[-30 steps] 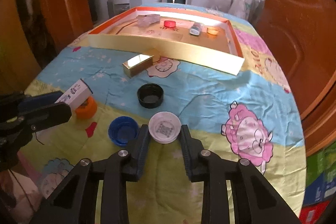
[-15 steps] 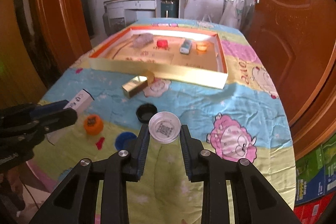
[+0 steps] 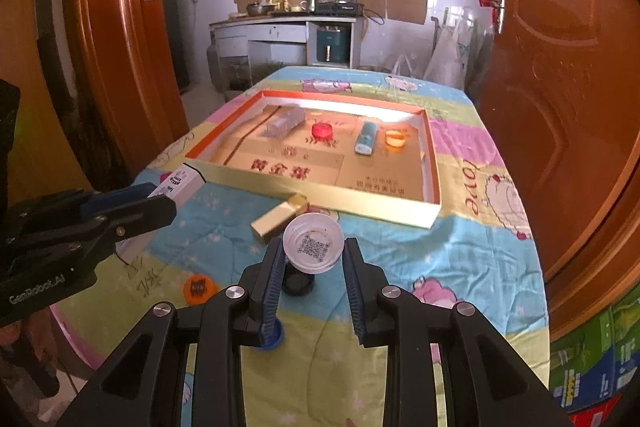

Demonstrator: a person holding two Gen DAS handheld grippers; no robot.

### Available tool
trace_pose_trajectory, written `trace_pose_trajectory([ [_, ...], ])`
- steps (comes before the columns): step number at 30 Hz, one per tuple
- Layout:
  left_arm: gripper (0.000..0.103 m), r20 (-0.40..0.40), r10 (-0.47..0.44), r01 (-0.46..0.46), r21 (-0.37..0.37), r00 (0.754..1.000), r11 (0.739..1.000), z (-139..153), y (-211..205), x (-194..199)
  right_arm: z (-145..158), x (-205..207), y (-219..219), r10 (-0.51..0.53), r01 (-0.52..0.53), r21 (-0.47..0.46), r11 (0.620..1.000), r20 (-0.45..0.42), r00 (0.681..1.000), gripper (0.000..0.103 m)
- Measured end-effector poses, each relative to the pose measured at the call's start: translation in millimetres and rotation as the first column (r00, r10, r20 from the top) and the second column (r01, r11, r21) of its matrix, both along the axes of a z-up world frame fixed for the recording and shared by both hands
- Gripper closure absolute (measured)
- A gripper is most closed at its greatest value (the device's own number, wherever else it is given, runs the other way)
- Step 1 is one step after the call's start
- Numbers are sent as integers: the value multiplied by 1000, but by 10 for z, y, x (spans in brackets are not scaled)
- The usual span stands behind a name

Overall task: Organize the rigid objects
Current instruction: 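Carry the box and white cap into the tray box and open both tools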

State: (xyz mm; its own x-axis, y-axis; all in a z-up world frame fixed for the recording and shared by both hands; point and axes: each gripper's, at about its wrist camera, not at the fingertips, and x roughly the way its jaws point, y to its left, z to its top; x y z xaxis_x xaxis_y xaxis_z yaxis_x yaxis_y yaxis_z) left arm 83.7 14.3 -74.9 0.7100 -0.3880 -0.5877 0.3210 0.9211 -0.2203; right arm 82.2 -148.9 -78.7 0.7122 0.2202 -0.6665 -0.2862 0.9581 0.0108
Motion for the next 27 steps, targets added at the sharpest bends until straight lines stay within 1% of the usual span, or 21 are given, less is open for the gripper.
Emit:
trace_pose_trajectory([
  [9, 77, 1, 27, -27, -6, 1000, 1000, 50, 37, 247, 98, 212, 8, 10, -11, 20, 1000, 15, 1000, 73],
  [15, 77, -11, 53, -53, -6, 999, 999, 47, 93, 446, 115, 409, 19, 20, -20, 38, 999, 9, 1000, 73],
  [21, 77, -28, 75, -75, -3, 997, 997, 12, 125, 657, 105, 638, 51, 31, -31, 41, 999, 4, 1000, 73],
  [27, 77, -60, 111, -111, 1, 992, 994, -83, 197, 887, 46, 912, 47, 37, -36, 53, 998, -24, 999, 73],
])
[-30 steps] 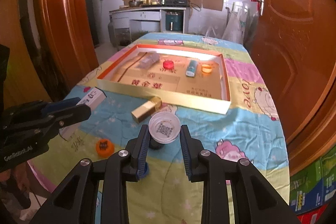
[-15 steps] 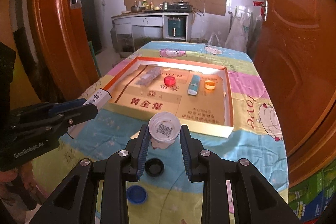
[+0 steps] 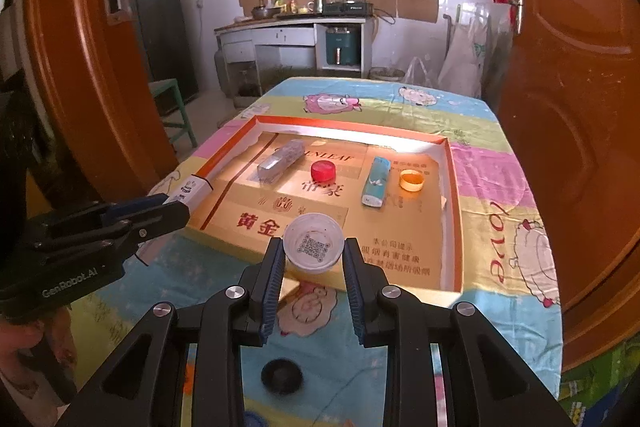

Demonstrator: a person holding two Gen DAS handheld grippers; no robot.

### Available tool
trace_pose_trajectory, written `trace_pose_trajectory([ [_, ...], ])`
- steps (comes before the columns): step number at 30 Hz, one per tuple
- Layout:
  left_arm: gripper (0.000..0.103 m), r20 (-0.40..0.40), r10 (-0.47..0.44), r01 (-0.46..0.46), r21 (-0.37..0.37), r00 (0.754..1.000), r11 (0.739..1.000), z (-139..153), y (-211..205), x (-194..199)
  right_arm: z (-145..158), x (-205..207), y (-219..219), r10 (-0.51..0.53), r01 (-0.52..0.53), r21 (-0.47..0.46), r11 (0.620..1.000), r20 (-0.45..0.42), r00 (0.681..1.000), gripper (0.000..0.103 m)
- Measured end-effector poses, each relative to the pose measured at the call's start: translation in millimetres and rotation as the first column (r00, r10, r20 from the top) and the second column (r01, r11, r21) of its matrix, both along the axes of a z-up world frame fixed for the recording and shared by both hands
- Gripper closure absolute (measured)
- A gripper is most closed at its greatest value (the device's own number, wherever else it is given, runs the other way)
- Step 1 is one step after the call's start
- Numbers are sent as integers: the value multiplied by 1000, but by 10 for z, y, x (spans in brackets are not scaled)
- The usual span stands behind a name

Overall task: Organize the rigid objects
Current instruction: 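Carry the box and white cap into the tray box and open both tools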

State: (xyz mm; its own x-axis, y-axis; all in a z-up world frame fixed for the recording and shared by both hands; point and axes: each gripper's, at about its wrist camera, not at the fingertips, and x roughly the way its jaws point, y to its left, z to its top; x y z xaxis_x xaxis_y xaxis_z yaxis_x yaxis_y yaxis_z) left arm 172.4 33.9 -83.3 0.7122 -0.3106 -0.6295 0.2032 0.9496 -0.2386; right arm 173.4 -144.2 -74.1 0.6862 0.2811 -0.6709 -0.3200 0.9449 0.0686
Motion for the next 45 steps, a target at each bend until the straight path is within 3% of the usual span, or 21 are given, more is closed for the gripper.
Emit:
trace_pose_trajectory([
  [20, 77, -102, 91, -89, 23, 991, 996, -313, 203, 674, -350, 816, 142, 36, -34, 27, 999, -113, 993, 73],
  [45, 77, -141, 114, -106, 63, 983, 992, -553, 225, 1046, -691, 1210, 301, 38, -36, 16, 999, -184, 982, 73],
])
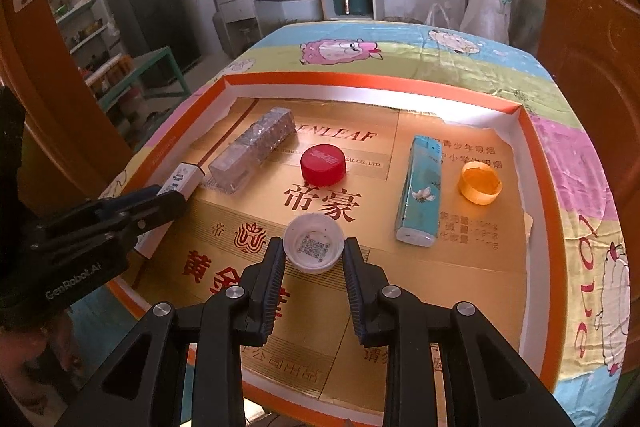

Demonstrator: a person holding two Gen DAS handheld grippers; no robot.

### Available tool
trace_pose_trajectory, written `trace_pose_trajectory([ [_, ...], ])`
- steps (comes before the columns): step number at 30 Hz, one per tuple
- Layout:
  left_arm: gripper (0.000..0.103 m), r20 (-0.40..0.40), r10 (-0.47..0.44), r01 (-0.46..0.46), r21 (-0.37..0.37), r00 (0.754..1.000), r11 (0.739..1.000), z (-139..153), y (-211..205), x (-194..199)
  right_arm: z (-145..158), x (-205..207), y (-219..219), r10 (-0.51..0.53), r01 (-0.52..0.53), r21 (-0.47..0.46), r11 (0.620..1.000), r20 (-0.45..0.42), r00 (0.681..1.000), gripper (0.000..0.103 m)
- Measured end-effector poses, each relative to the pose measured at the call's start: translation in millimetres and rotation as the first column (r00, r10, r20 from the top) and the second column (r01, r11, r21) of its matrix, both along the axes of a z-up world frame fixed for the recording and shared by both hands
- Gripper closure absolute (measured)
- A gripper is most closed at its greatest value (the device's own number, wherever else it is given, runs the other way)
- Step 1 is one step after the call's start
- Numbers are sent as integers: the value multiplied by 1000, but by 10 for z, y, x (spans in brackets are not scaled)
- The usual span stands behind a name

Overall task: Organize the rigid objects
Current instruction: 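Carry the box and white cap into the tray box and open both tools, then withdraw both tools from the tray box toward the orange and blue caps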

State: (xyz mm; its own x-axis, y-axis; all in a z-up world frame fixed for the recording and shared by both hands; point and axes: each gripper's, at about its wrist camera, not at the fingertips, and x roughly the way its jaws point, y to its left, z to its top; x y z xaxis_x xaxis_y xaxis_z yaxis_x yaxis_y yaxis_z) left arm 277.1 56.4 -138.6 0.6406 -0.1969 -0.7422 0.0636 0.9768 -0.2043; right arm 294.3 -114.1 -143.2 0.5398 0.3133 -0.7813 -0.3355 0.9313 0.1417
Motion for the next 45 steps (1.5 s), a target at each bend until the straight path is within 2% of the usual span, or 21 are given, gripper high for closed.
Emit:
trace_pose_trajectory([
  [13, 76, 8, -6, 6, 4, 1000, 1000, 10, -10, -20, -6, 8, 31, 10, -10, -19, 1000, 14, 1000, 72],
  [18, 68, 15, -14, 14, -16, 1000, 1000, 32, 0, -34, -8, 9, 33, 10, -10, -19, 1000, 14, 1000, 72],
  [26, 65, 46, 5, -5, -5, 999, 1000, 113, 18, -75, -1, 1, 21, 4, -4, -13, 1000, 11, 1000, 66],
  [45, 65, 100, -8, 8, 0, 995, 1000, 411, -48, -349, 296, -338, -139, -21, 21, -3, 1000, 55, 998, 66],
])
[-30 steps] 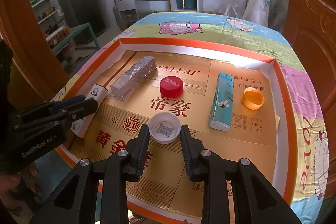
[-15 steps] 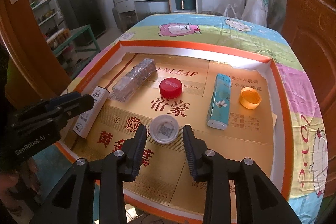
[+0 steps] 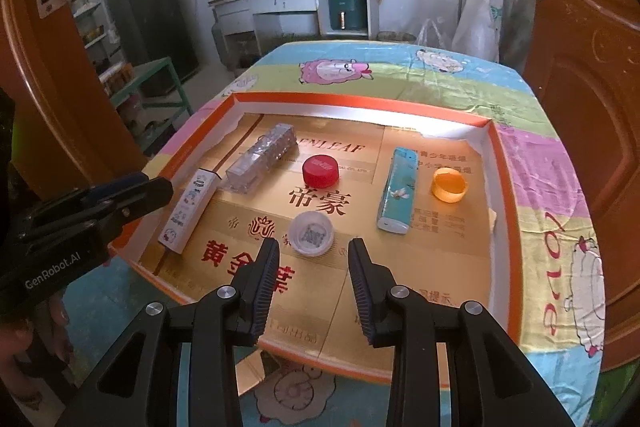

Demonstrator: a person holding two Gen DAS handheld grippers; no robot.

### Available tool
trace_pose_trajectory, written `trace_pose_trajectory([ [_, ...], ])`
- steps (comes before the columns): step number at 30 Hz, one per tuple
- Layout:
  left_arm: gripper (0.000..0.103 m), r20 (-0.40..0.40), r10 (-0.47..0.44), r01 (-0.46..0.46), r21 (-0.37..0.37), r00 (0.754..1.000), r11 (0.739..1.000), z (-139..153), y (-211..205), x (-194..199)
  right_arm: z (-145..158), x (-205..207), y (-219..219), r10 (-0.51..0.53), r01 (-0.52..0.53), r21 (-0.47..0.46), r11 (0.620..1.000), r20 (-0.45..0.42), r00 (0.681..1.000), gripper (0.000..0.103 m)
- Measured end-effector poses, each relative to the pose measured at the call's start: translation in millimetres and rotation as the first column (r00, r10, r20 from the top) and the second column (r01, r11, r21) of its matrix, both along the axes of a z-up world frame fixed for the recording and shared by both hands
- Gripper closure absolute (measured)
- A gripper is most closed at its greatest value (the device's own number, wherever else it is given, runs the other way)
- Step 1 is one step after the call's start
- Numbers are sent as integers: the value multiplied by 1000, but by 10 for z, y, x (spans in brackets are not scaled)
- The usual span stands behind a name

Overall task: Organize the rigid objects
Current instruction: 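Withdraw both tools from the tray box toward the orange and blue caps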

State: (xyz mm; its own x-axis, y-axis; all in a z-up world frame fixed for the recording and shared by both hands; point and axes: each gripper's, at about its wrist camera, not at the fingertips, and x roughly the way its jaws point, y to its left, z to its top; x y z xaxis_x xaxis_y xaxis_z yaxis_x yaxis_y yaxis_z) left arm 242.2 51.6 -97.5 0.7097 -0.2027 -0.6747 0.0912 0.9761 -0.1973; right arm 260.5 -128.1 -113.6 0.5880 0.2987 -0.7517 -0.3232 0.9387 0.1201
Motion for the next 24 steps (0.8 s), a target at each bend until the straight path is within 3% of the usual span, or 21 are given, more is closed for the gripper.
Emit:
trace_pose_trajectory([
  [24, 65, 33, -30, 30, -9, 999, 1000, 202, -48, -578, 254, -643, -204, -56, 55, 16, 998, 32, 998, 66],
])
